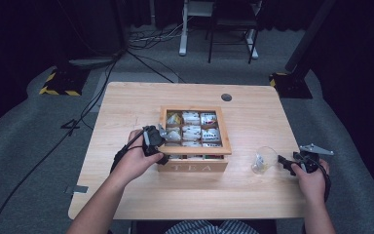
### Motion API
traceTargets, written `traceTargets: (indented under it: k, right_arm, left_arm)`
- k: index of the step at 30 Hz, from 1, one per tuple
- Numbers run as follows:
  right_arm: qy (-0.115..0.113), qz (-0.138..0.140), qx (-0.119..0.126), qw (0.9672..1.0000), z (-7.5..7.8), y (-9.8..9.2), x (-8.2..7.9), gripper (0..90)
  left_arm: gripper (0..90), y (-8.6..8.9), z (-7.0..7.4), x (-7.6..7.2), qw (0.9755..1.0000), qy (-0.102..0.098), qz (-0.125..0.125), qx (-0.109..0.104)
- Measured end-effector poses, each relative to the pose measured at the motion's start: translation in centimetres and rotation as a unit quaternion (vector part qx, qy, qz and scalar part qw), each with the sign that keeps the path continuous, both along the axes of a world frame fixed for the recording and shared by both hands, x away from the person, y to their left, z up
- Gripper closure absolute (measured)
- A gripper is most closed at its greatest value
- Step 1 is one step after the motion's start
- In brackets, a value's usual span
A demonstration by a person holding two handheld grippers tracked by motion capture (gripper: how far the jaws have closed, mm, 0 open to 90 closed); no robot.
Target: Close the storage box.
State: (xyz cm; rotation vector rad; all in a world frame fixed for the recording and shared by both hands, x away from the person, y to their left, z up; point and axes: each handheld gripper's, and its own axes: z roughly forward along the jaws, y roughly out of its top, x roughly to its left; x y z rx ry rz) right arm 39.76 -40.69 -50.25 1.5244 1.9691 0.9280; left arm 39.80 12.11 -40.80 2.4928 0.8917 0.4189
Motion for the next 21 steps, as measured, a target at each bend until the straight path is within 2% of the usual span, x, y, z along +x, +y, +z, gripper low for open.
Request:
traceTargets:
  k: [9, 10, 12, 14, 15, 17, 21]
  right_arm:
    - [0.000, 0.000, -0.001, 1.0000, 0.01, 0.01, 0.02, 27.2]
    - [0.001, 0.000, -0.001, 1.0000, 0.01, 0.01, 0.02, 27.2]
    - [0.000, 0.000, -0.001, 1.0000, 0.00, 0.02, 0.03, 27.2]
    - [0.001, 0.000, -0.002, 1.0000, 0.01, 0.04, 0.05, 27.1]
    - [0.001, 0.000, -0.003, 1.0000, 0.01, 0.04, 0.06, 27.2]
    - [0.001, -0.001, -0.002, 1.0000, 0.01, 0.07, 0.10, 27.1]
    - [0.001, 0.000, -0.005, 1.0000, 0.00, 0.18, 0.27, 26.6]
  left_arm:
    - [32.8, 0.13, 0.29, -0.28, 0.9999, 0.011, -0.001, -0.005]
    - [33.5, 0.16, 0.37, -0.33, 0.9999, 0.015, -0.003, -0.006]
    - [33.0, 0.22, 0.52, -0.40, 0.9987, 0.049, -0.003, -0.009]
    - [32.0, 0.33, 0.49, -0.49, 0.9970, 0.077, -0.010, 0.002]
    - [31.9, 0.38, 0.46, -0.47, 0.9963, 0.085, -0.012, 0.007]
    - [31.9, 0.46, 0.30, -0.55, 0.9955, 0.094, -0.009, 0.006]
    - [32.5, 0.61, 0.32, -0.63, 0.9954, 0.095, -0.006, -0.002]
